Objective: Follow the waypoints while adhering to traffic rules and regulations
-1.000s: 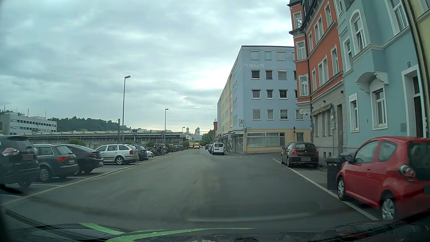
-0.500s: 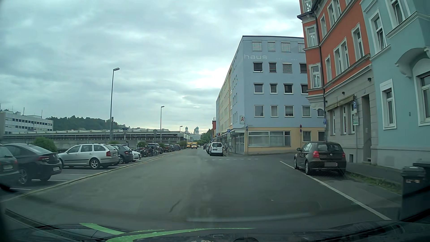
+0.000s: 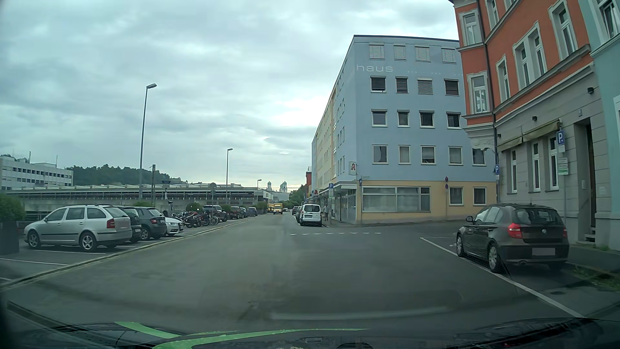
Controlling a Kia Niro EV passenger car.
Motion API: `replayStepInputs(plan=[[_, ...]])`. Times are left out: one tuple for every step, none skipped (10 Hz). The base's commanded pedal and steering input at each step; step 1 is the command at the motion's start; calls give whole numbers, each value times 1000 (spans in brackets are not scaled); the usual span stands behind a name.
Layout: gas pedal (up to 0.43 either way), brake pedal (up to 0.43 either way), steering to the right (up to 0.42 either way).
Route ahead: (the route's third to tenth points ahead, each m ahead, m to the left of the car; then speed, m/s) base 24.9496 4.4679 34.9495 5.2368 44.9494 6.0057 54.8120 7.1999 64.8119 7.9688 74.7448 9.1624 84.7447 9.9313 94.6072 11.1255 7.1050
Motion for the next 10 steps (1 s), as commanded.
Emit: replayStepInputs(plan=[[0, 122, -5], [0, 128, -6], [0, 146, -7], [0, 165, -9], [0, 183, -9], [0, 183, -9], [0, 177, -10], [0, 177, -11], [0, 171, -11], [0, 183, -11]])
